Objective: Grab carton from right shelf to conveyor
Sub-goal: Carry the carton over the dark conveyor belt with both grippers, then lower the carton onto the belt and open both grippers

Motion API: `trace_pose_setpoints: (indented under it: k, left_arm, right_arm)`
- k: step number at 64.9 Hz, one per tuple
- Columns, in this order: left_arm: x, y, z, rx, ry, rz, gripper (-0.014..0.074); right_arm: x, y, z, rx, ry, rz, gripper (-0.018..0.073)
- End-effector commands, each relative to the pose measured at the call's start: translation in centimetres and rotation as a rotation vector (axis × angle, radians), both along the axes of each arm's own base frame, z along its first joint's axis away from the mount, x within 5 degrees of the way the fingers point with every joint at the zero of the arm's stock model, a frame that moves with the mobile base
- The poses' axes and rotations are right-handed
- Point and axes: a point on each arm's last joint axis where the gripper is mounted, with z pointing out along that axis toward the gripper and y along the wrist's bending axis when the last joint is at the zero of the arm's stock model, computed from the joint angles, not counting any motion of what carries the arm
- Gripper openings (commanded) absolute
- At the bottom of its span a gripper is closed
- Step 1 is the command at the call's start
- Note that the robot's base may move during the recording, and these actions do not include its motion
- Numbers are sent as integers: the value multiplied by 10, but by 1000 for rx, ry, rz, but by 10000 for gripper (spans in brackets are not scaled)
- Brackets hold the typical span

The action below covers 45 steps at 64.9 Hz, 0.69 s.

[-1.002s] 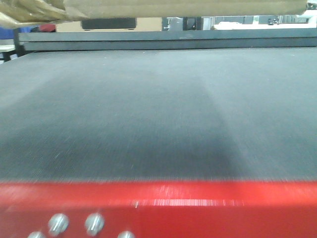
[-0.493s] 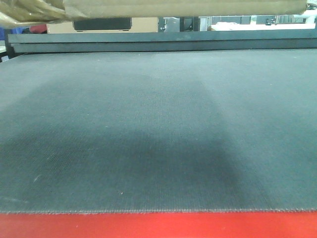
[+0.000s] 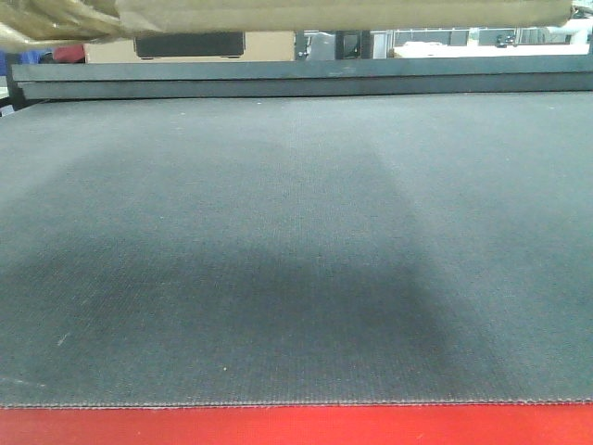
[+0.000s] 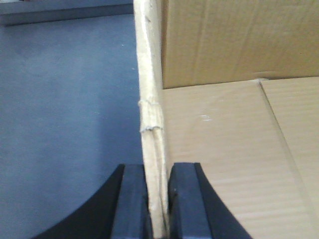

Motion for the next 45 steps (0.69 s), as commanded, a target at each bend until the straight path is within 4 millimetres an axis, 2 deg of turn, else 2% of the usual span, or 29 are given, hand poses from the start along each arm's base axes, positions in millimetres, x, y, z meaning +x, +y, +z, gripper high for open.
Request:
trace_pose_setpoints:
  k: [1, 19, 31, 37, 45]
  left_arm:
    - [-3, 29, 9, 251, -77, 190, -15]
    - [-3, 29, 9, 244, -74, 184, -15]
    - [3, 13, 5, 109, -55, 83, -15]
    - [18, -1, -4, 15, -1, 13, -15]
    - [48, -18, -23, -58, 98, -42, -15]
  right_arm:
    - [-6, -19, 6, -77, -64, -70, -70]
    - [-5, -18, 7, -73, -70, -69, -70]
    - [-1, -15, 9, -65, -92, -66, -70]
    - [9, -8, 9, -77, -94, -71, -70]
    - [34, 7, 9, -132, -86, -95, -70]
